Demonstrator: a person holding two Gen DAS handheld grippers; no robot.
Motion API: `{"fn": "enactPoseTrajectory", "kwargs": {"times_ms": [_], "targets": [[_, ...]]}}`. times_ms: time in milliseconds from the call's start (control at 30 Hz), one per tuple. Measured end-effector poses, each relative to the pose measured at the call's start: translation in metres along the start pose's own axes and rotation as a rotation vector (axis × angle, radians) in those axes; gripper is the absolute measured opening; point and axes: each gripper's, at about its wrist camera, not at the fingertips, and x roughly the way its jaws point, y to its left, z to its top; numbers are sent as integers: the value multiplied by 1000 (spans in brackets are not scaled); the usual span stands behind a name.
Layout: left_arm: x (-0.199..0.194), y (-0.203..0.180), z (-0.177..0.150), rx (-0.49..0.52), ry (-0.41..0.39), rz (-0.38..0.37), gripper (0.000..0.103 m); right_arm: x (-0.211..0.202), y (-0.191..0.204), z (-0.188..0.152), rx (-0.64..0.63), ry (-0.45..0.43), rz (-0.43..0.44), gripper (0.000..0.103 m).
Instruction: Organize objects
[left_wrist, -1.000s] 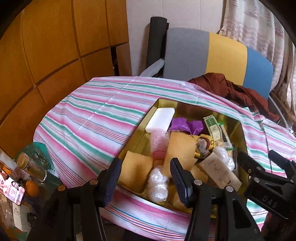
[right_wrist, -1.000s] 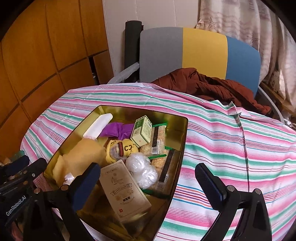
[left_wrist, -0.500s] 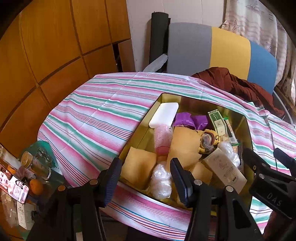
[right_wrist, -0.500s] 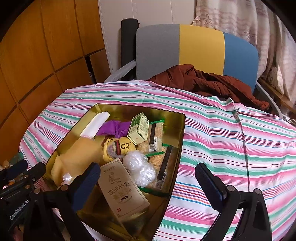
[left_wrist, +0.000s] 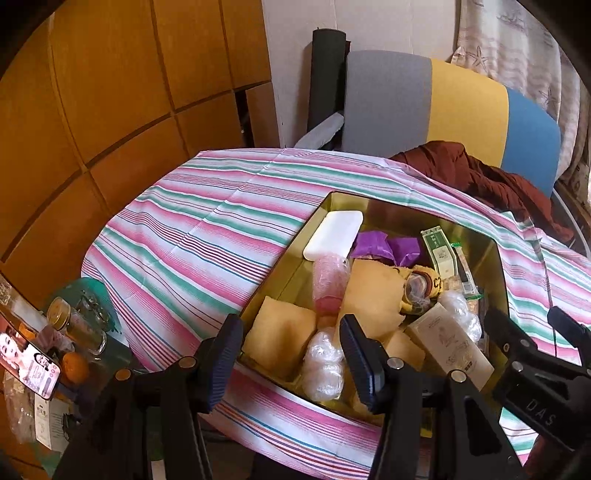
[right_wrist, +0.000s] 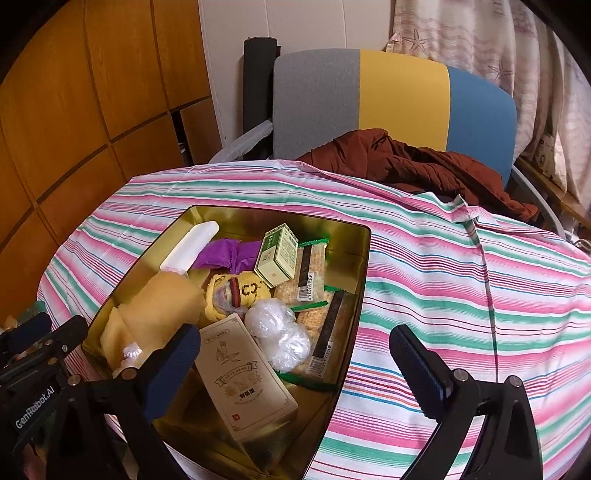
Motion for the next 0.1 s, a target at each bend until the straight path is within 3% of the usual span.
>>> {"fn": "enactPoseTrajectory", "kwargs": {"times_ms": [100], "targets": [[-3,-2,-1,7,-20,23,55,0,0,0,0,1,0,103]]}}
